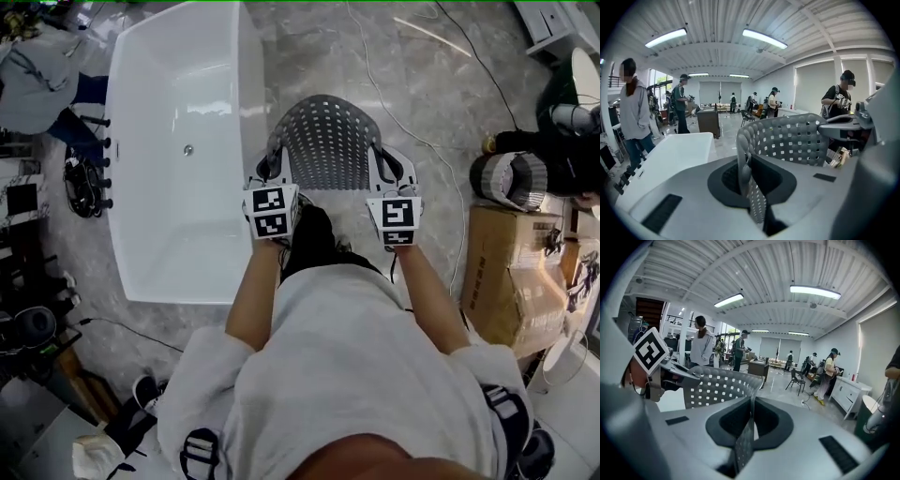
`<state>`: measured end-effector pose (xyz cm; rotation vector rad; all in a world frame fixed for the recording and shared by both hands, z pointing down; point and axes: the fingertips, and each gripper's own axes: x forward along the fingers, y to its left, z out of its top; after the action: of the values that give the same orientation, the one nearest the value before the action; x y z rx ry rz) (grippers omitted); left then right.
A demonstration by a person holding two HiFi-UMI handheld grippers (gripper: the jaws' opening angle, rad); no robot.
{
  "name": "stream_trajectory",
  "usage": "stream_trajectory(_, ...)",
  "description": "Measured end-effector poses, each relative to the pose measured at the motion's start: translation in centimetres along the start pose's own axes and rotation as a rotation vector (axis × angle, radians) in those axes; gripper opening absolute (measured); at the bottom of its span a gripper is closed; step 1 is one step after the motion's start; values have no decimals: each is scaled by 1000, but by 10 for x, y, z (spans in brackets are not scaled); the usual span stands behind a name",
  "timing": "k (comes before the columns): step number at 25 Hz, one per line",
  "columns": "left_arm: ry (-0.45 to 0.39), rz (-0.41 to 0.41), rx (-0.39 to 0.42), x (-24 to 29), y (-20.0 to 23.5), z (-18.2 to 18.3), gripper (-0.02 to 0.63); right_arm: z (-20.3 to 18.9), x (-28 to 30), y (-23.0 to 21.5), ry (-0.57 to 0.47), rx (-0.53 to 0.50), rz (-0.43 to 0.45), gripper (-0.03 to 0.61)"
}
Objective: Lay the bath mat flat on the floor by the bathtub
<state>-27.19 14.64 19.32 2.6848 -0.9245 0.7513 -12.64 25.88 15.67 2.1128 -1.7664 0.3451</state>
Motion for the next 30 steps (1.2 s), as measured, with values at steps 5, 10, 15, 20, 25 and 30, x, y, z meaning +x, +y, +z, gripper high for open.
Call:
stream_trajectory(5,27,-6,-5,39,26,1,29,-5,45,-4,44,-7,16,18)
stream_trajectory(10,42,-13,7,62,54,-3,29,-8,80,1,81,-47,34,18)
stream_trajectory(15,67,-19,-4,86,72,-11,29,-19,105,6,119,-33,35,20)
stream_trajectory(20,108,-21,-14,115,80,-34,29,-49,126,5,174,-44,78,20)
stream_trajectory(25,127,-13,21,143,80,-63,29,-93,144,4,241,-78,122,18)
stream_trajectory(30,172,-43,34,161,63,-106,29,-138,147,12,300,-42,129,18)
